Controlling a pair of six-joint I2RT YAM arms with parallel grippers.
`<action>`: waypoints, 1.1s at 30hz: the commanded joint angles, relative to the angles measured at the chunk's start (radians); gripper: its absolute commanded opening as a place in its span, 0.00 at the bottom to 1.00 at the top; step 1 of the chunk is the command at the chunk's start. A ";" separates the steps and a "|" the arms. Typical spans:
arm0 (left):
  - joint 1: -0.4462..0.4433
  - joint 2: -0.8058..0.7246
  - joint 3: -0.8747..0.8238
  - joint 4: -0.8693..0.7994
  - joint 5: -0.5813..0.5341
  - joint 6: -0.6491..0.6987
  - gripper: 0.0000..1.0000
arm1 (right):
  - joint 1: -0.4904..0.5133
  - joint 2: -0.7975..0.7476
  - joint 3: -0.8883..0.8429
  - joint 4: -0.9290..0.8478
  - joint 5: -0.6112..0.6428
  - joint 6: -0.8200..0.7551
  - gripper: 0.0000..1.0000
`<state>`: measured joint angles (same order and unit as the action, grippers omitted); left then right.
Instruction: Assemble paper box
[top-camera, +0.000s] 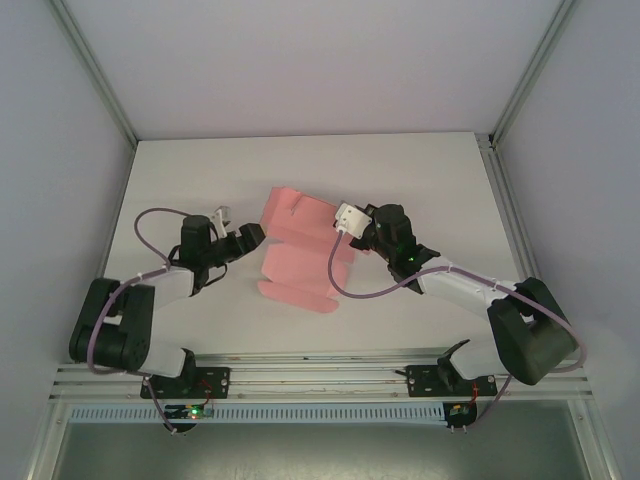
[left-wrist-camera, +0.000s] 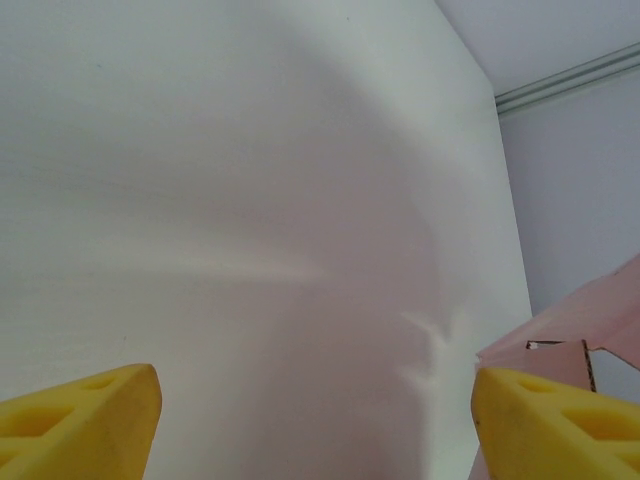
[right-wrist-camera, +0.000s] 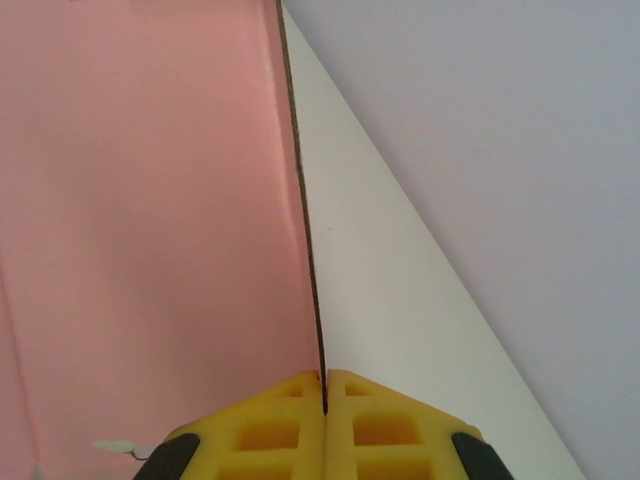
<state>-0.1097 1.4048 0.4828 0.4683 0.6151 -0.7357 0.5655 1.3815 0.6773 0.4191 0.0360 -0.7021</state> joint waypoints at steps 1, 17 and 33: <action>-0.020 -0.098 -0.005 -0.120 -0.050 0.073 0.81 | 0.011 -0.038 0.002 0.011 -0.021 0.029 0.00; -0.019 -0.120 0.070 -0.093 -0.017 0.192 0.73 | -0.003 -0.084 0.011 -0.047 -0.166 0.044 0.00; -0.017 0.050 0.159 0.087 0.097 0.145 0.43 | -0.066 -0.095 0.037 -0.081 -0.258 0.157 0.00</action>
<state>-0.1188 1.4525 0.6304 0.4908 0.6891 -0.5987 0.5152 1.3052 0.6796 0.3386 -0.1810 -0.5961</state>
